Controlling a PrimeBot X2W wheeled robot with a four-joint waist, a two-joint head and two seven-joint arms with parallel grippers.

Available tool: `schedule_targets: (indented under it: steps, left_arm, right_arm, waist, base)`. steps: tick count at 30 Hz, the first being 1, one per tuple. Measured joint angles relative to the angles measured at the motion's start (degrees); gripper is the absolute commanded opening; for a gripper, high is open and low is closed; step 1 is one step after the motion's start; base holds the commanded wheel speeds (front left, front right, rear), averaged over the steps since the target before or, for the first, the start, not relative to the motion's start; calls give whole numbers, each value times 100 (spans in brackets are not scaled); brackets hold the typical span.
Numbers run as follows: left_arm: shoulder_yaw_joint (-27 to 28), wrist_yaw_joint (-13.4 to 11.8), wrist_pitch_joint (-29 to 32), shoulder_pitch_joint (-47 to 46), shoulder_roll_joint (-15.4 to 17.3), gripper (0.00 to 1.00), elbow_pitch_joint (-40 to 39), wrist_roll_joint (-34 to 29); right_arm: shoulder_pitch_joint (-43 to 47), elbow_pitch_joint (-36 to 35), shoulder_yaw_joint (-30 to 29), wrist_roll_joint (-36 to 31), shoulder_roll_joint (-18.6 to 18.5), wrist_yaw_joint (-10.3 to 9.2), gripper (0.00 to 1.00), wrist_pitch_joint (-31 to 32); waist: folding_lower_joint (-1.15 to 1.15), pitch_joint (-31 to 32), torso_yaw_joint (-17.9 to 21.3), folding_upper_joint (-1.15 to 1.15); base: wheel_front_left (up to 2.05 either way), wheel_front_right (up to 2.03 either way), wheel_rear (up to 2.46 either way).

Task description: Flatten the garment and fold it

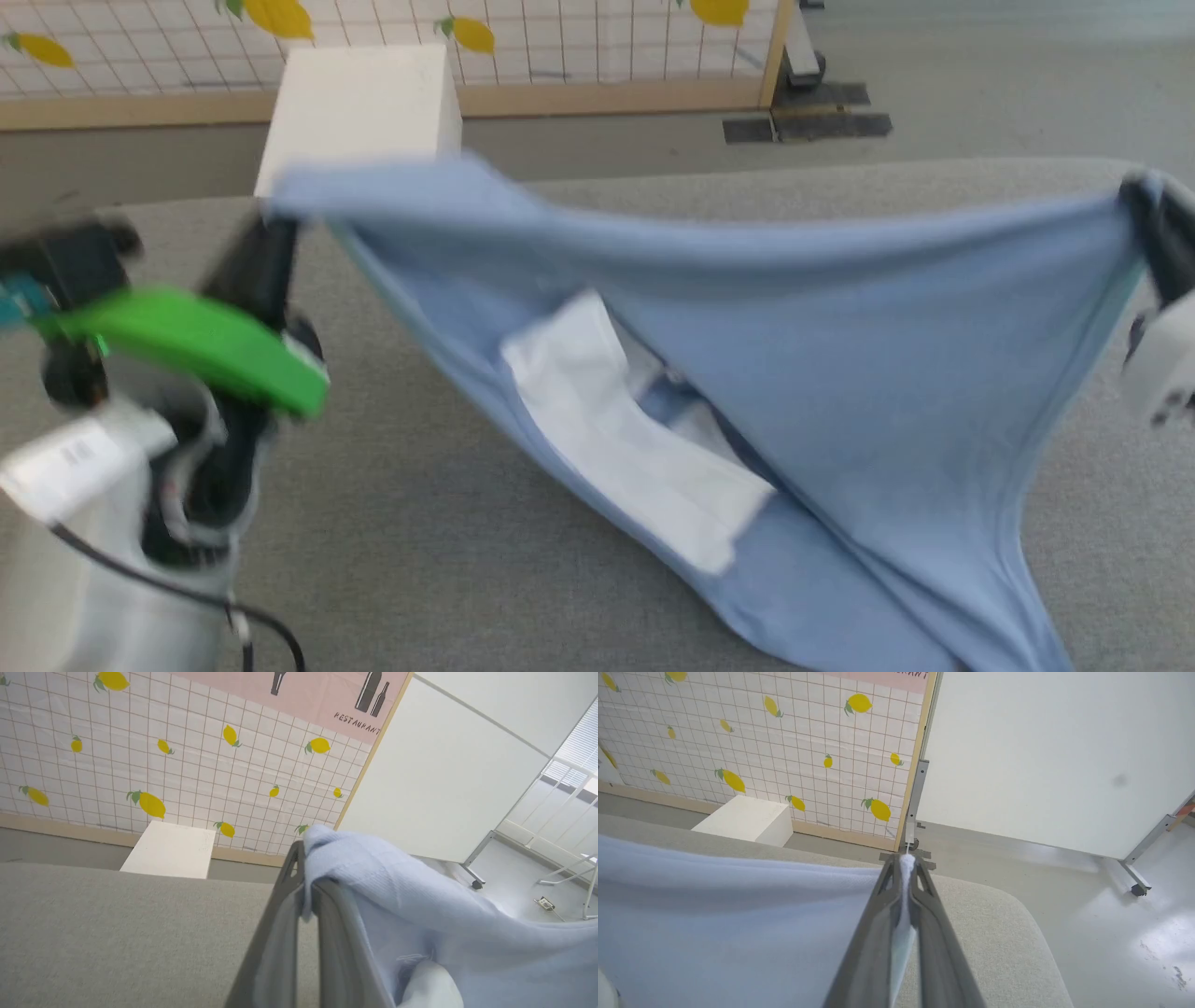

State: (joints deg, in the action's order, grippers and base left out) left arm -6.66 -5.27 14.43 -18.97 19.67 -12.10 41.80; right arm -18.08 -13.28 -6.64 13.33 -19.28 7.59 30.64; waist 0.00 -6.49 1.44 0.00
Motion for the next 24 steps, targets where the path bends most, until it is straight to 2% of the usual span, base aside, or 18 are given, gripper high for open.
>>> schedule_targets:
  steps: [5, 9, 17, 24]
  left_arm:
    - [26, 69, 282, -1356, 71, 0, 257, 60]
    - [57, 66, 438, -2408, 116, 0, 536, 68]
    - [125, -129, 449, -4606, 142, 0, 1468, -107]
    - [360, -242, -386, -6266, -57, 0, 2386, -277]
  right_arm:
    - [-1178, 60, 352, 98, -563, 0, 0, 499]
    - [-2243, 356, 608, 108, -799, 0, 0, 736]
    - [-4430, 1601, 906, -49, -653, 0, 0, 817]
    - [-5968, 2466, 793, -758, -190, 0, 0, 141]
  waist:
    - [0, -290, 68, 0]
    - [0, -561, 111, 0]
    - [1, -1228, 194, 0]
    - [1, -1901, 229, 0]
  base:
    - [0, 0, 0]
    - [0, 0, 0]
    - [0, 0, 0]
    - [0, 0, 0]
